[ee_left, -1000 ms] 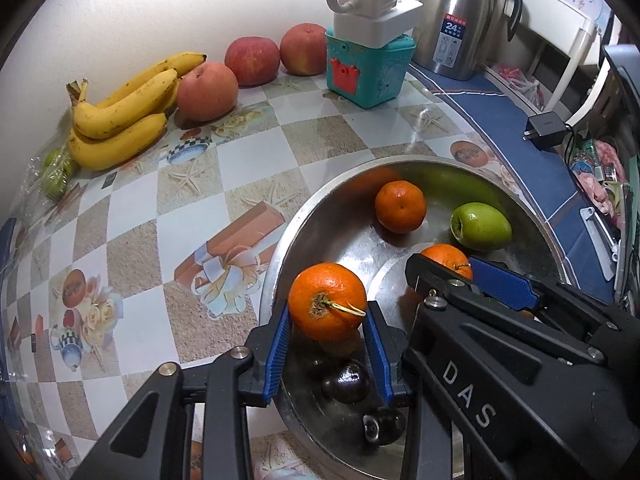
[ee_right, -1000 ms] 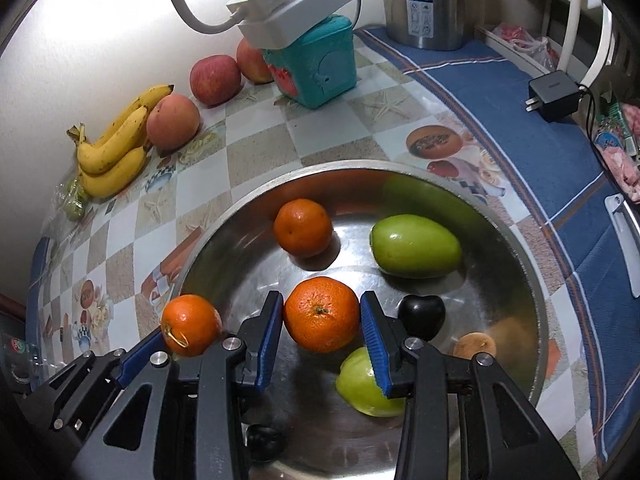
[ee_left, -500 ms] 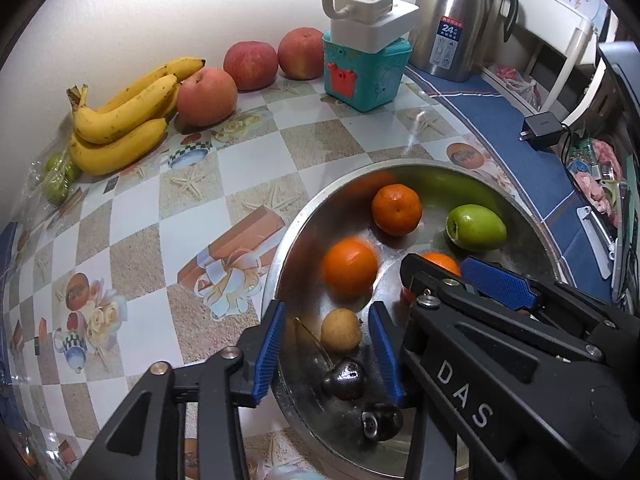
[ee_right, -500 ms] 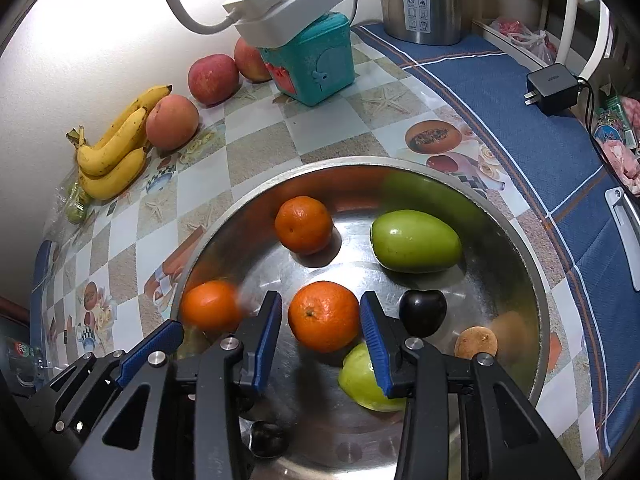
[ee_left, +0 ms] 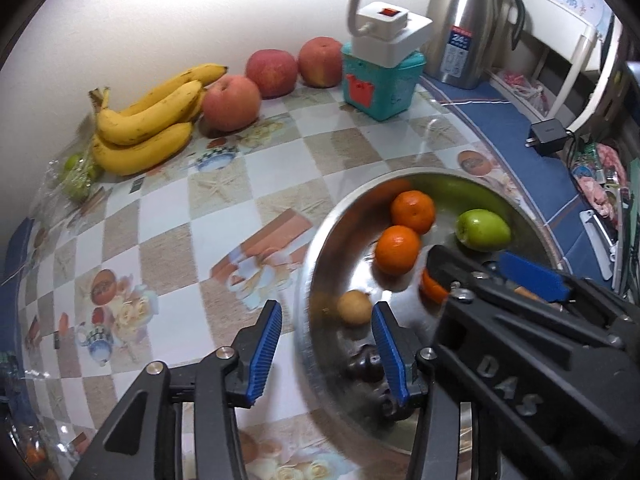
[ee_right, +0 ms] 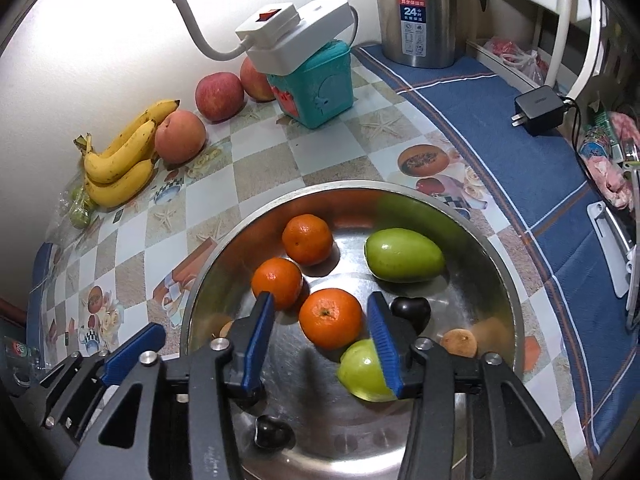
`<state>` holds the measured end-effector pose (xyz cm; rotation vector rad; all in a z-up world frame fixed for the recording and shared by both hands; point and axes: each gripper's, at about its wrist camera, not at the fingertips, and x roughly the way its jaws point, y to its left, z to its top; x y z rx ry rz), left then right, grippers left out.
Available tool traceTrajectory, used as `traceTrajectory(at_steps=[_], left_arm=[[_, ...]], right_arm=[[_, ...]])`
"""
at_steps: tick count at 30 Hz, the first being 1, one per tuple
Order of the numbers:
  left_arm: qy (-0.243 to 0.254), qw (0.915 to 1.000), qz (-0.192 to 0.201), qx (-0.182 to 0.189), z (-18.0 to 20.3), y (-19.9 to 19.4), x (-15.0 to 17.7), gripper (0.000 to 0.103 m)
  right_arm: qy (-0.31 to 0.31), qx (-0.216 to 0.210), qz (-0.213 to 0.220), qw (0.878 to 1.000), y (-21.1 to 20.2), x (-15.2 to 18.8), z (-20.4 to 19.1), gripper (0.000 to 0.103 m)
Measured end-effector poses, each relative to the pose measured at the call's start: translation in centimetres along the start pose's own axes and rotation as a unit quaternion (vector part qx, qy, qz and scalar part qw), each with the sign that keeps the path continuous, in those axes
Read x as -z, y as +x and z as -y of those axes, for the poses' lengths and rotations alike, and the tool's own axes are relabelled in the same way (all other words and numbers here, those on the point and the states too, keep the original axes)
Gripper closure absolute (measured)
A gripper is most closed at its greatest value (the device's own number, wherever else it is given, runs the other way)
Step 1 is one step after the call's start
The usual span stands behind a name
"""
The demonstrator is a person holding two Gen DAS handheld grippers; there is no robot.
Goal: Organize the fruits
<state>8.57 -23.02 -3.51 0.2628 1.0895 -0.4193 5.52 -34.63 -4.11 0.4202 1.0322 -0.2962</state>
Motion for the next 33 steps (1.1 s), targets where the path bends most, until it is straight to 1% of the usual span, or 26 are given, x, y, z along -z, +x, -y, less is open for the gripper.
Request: traceTrajectory(at_steps=[2,4,7,8,11,13,15,19,21,22,23,26,27,29,33], left_arm=[[-0.001,0.9999,-0.005,-0.014,-0.6,-0.1,0.2,0.047],[-0.003,0.9995,-0.006,-0.029,-1.2,-0.2,0.4,0.038],[-0.015,0.9994,-0.009,-0.03,-2.1,-0.3,0.7,0.037],[-0.019,0.9993,-0.011,-0.032,-2.4,-0.3,0.8,0.037],[-0.017,0.9987,-0.016,-0.045,-2.8,-0.3,1.1,0.037],[-0.014,0.9981,-0.018,-0.057,-2.9,-0.3,1.3,0.037],[-0.013,0.9979,-0.019,-0.061,-2.9,-0.3,1.4,0.037],[-0.027,0.9972,-0.029,-0.063,-3.0,-0.4,1.7,0.037],[-0.032,0.9964,-0.03,-0.073,-3.0,-0.5,1.8,0.036],[-0.034,0.9958,-0.029,-0.08,-3.0,-0.6,2.0,0.033],[-0.034,0.9957,-0.028,-0.082,-3.1,-0.7,2.0,0.026],[-0.026,0.9952,-0.018,-0.093,-3.1,-1.3,2.3,0.016],[-0.024,0.9947,-0.014,-0.099,-3.1,-1.5,2.4,0.009],[-0.023,0.9941,-0.011,-0.105,-3.2,-1.8,2.6,0.001],[-0.025,0.9937,-0.014,-0.109,-3.4,-2.3,3.2,0.0]], right_arm=[[0.003,-0.002,0.002,1.0,-0.2,0.1,0.1,0.035],[0.002,0.004,0.004,1.0,-0.4,0.2,0.0,0.03],[-0.001,0.006,0.006,1.0,-0.7,0.5,-0.3,0.022],[-0.004,0.007,0.006,1.0,-0.8,0.6,-0.3,0.016],[-0.014,0.013,0.014,1.0,-1.1,1.0,-0.9,0.008],[-0.016,0.011,0.017,1.0,-1.2,1.2,-1.1,0.006],[-0.02,0.012,0.021,0.999,-1.4,1.4,-1.4,0.005],[-0.034,0.023,0.028,0.999,-1.7,1.6,-2.1,0.005],[-0.039,0.027,0.031,0.998,-2.0,1.7,-2.2,0.005],[-0.041,0.029,0.034,0.998,-2.1,1.8,-2.3,0.005],[-0.042,0.031,0.036,0.998,-2.3,1.9,-2.4,0.005],[-0.044,0.034,0.039,0.998,-2.7,2.3,-2.4,0.005],[-0.042,0.032,0.039,0.998,-2.8,2.4,-2.3,0.005],[-0.038,0.032,0.04,0.998,-3.2,2.8,-2.2,0.005],[-0.036,0.03,0.046,0.998,-4.1,3.5,-2.1,0.005]])
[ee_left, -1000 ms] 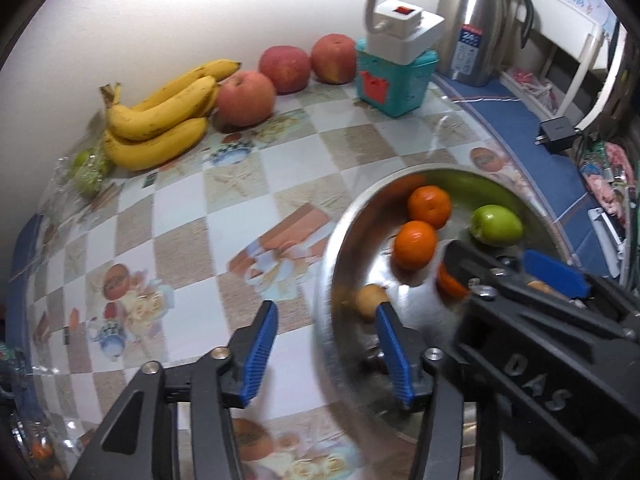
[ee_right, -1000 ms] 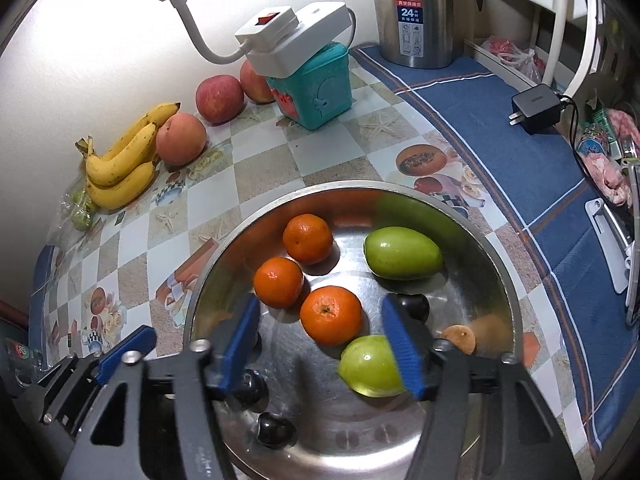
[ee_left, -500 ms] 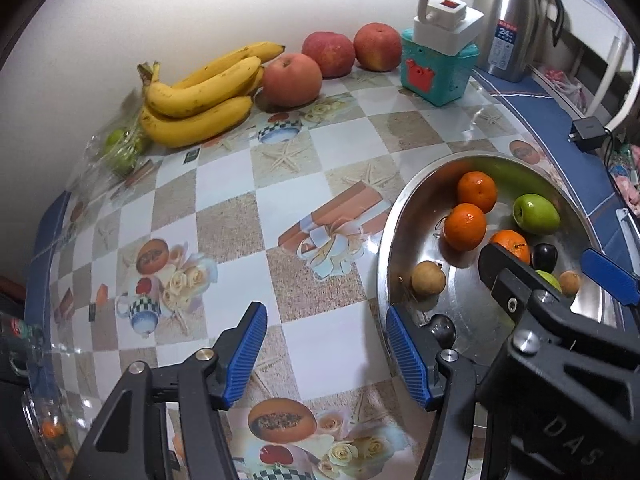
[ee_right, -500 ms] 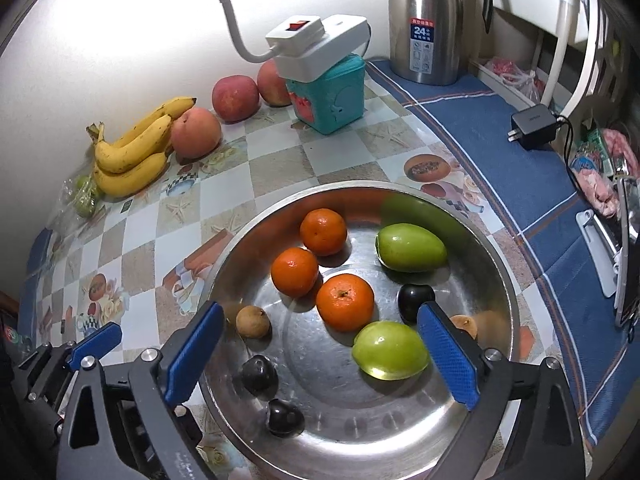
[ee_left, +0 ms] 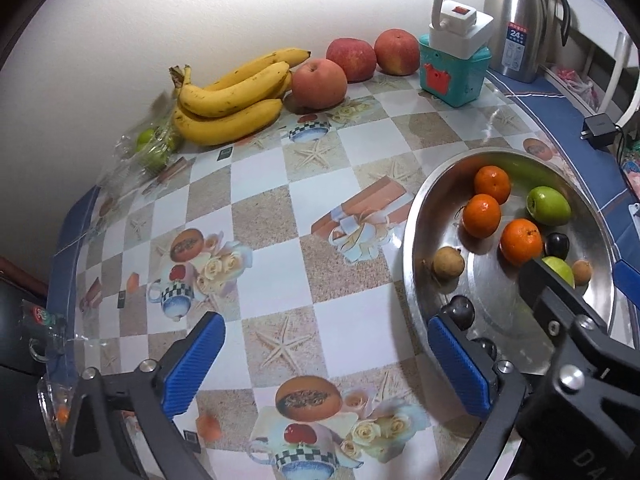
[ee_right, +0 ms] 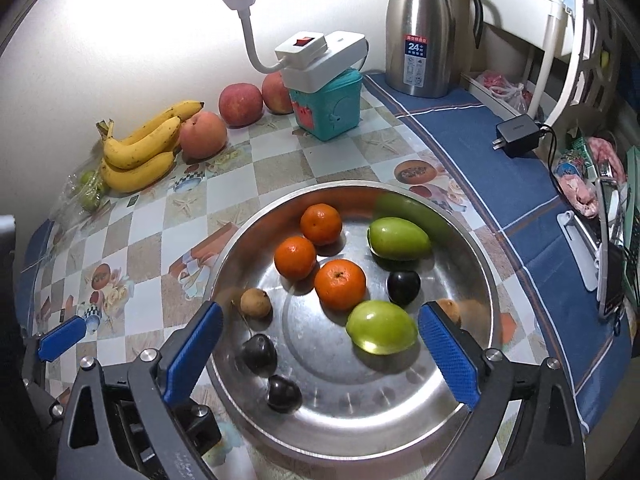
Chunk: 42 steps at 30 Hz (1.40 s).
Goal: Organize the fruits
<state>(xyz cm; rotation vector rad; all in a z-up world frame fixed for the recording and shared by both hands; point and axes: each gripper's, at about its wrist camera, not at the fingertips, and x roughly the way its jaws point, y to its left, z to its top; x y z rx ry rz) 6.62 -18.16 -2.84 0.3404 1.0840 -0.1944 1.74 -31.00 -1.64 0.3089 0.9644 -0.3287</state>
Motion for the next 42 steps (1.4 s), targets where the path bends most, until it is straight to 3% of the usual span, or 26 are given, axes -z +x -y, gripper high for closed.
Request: traceTrajectory(at_steps=[14,21,30,42], left_arm=[[-0.036,0.9984,-0.044,-0.009,-1.6,-1.7,4.9,0.0],[-0.049,0.9977,-0.045,-0.006,-1.7,-3.2,7.1,0.0],[-0.06,0.9965,-0.051,-0.03,-2.1,-3.9,9.1,0.0],[-0.102,0.9932,-0.043,-0.038,-4.5,-5.1,10.7,0.0]], right_arm=[[0.014,0.002,-0.017,1.0,-2.8,3.8,1.1,0.005],[0.02,0.005,-0.025,0.999,-4.1,5.7,1.6,0.005],[0.03,-0.013,-0.032,0.999,-5.3,7.2,2.3,0.005],[0.025,-0.024,-0.009,0.999,-7.0,7.7,2.0,0.005]])
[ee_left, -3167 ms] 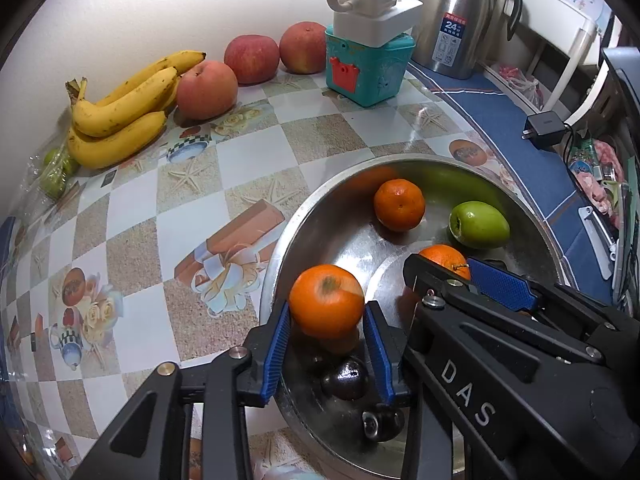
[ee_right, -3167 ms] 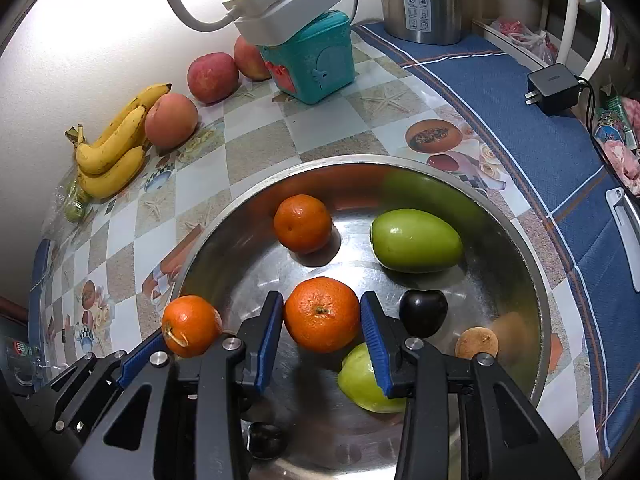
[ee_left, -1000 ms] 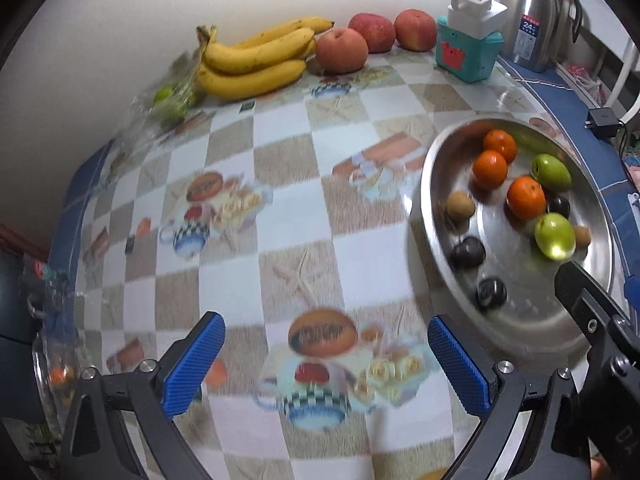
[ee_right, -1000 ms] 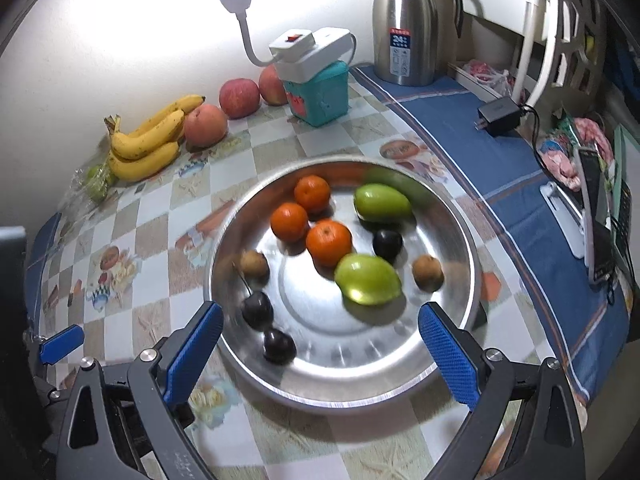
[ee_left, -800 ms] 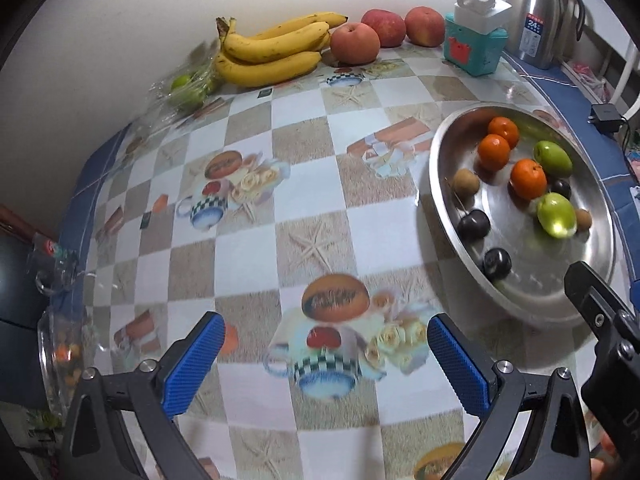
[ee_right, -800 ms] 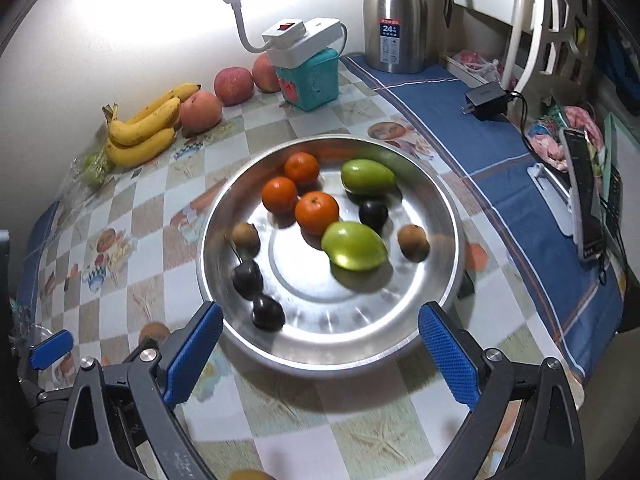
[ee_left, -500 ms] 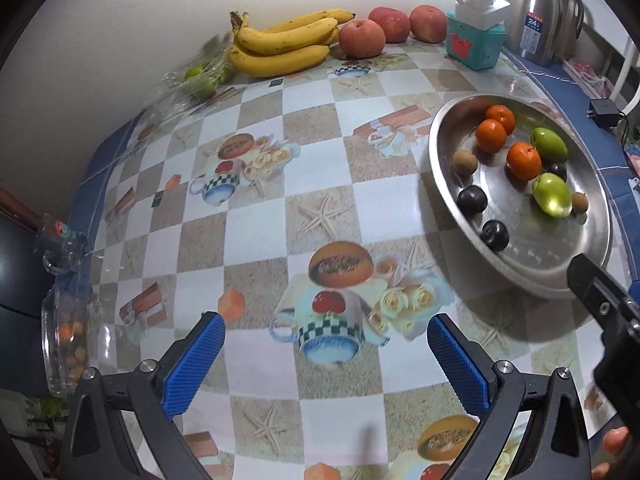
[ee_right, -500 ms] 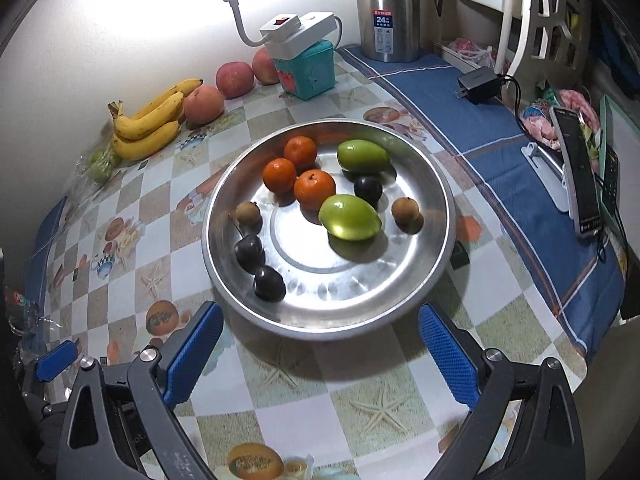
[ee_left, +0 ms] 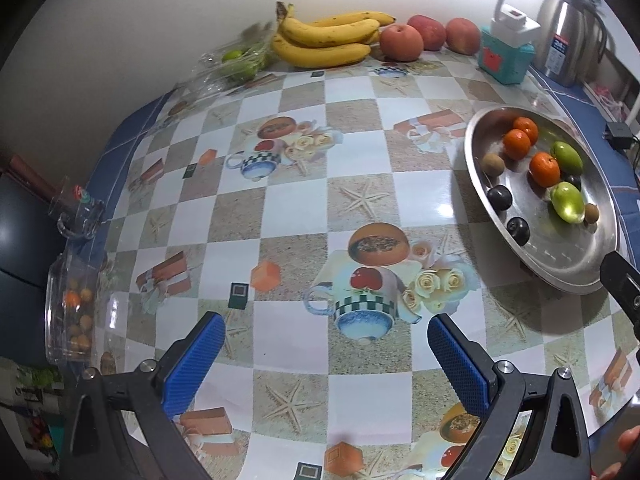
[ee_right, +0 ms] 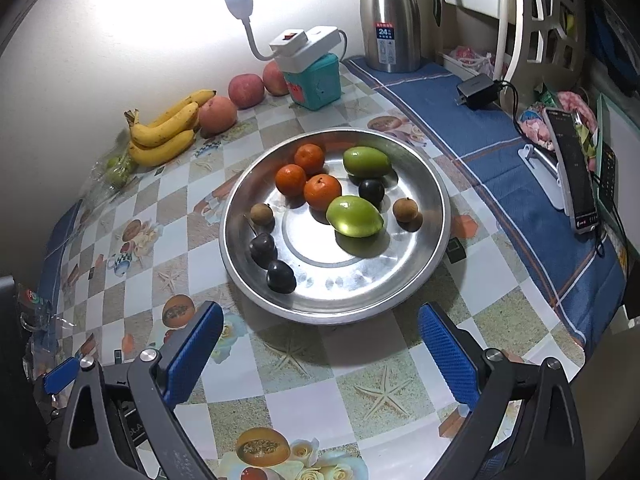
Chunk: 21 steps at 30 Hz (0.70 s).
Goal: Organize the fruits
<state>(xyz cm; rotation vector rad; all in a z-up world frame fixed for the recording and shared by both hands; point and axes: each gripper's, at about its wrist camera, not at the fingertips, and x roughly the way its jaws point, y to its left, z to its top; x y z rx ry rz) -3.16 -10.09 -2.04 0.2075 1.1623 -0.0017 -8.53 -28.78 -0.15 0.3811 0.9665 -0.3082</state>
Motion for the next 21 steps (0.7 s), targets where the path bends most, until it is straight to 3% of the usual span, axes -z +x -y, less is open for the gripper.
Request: traceTrajectory(at_steps=[21], left_arm=[[-0.024,0.9996,-0.011,-0.002,-1.9,0.6,-0.1,0.0]], right_arm=[[-0.06,0.023,-0.005,0.998,0.4,0.6,-2.6,0.005]])
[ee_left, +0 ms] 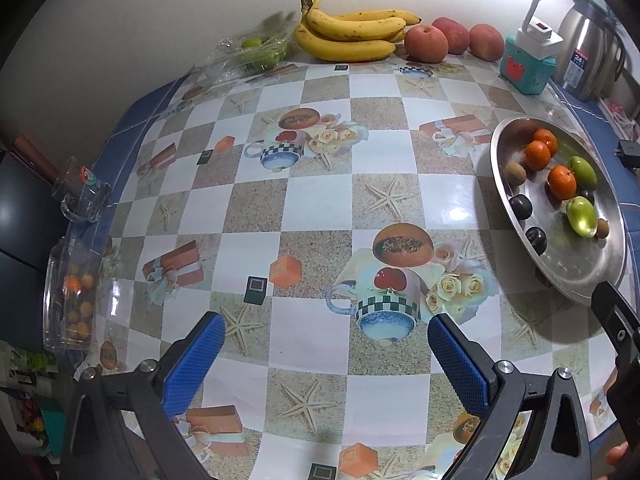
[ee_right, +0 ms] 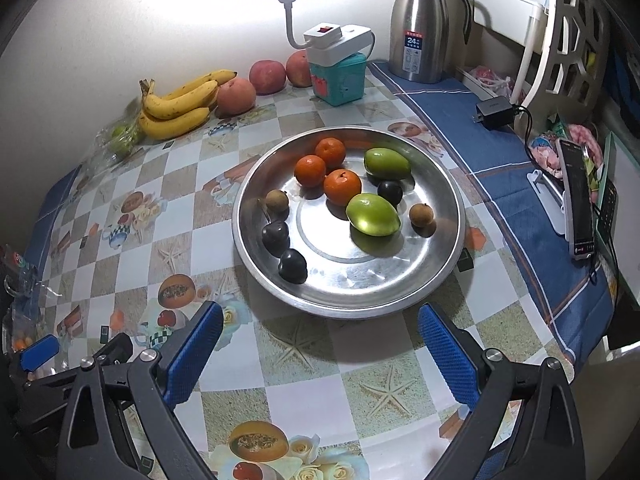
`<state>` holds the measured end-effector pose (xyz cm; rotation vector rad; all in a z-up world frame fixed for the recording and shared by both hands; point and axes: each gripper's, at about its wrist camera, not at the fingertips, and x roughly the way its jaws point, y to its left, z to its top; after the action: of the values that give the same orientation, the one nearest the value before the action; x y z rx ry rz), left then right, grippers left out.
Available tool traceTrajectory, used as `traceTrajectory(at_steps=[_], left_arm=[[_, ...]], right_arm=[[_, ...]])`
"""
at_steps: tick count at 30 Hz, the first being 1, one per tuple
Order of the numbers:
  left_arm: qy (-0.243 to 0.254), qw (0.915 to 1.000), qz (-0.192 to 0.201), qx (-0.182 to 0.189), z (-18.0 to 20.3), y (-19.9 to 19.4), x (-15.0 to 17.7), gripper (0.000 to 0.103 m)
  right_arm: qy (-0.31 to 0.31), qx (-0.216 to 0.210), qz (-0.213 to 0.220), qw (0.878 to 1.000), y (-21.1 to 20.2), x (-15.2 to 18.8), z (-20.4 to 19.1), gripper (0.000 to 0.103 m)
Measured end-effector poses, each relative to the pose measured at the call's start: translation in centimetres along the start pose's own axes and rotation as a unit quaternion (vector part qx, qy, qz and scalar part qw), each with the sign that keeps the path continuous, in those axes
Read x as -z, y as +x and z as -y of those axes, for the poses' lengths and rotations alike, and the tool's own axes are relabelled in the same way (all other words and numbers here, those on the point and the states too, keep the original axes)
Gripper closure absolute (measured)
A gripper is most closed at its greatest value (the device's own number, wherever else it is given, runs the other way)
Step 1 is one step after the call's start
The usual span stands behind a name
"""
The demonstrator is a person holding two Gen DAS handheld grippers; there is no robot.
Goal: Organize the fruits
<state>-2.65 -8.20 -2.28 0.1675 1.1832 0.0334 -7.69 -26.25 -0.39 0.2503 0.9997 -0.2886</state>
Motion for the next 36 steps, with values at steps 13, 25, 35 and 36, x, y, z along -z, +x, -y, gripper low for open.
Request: traceTrajectory(at_steps=[13,25,35,36], left_arm=[[0.004,0.9999,-0.004,-0.01,-0.04,0.26,0.05,0.0],[0.002,0.9998,-0.009,-0.02,-0.12,0.37,0.1,0.0],[0.017,0.9994,0.009,-0.028,0.37,-0.12,0.22,0.0],[0.019,0.9994,0.01,-0.028,0.45,-0.15,0.21,0.0]], right_arm=[[0.0,0.0,-0.002,1.0,0.11,0.14,-0.2,0.005],[-0.002,-0.004,-0.005,1.0,0.24,0.1,-0.09,0.005],[0.001,-0.006,-0.007,1.0,0.32,0.19,-0.08,0.005],[0.001,-0.007,-0.007,1.0,0.32,0.18,-0.05,0.005]])
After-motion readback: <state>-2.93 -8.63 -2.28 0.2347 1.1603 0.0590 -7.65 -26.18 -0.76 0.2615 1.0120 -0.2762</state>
